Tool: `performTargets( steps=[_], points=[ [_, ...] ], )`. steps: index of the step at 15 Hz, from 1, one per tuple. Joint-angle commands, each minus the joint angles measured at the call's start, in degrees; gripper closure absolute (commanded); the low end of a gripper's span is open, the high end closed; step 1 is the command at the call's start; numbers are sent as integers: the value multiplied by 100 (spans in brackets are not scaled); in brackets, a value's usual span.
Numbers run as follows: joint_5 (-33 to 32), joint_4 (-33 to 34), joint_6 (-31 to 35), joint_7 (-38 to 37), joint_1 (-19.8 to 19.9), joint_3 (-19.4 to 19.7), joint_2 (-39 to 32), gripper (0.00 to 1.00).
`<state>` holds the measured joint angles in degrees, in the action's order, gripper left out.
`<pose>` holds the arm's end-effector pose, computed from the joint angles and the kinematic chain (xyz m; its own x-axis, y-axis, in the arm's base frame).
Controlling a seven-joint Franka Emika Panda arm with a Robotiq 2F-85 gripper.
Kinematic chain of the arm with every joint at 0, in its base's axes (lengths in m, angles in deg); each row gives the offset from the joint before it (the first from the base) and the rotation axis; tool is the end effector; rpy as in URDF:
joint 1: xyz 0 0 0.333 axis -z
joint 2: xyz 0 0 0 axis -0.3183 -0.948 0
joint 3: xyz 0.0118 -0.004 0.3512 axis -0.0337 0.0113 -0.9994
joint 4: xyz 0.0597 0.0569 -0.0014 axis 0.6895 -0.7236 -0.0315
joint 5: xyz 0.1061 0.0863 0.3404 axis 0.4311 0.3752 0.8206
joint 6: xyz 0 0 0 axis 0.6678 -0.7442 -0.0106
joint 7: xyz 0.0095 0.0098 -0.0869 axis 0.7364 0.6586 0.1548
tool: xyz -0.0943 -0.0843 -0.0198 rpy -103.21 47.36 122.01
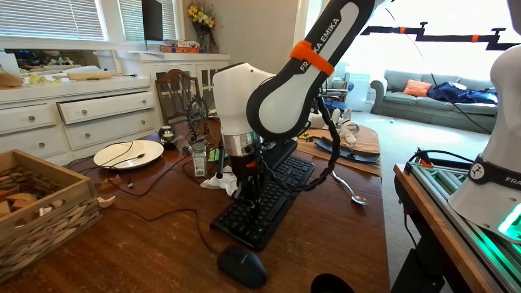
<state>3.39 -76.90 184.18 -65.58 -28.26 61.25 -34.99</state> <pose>0.5922 0.1114 0.1643 0.9522 -0.2569 -0.1652 -0.2520 -0.9664 0.0504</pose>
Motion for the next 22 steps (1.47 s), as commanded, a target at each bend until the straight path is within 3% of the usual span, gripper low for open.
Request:
performTargets(
  steps=[1, 22],
  points=[
    [65, 130, -61, 62, -92, 33, -108, 100],
    [39, 268, -224, 30, -78, 118, -282, 100]
  ],
)
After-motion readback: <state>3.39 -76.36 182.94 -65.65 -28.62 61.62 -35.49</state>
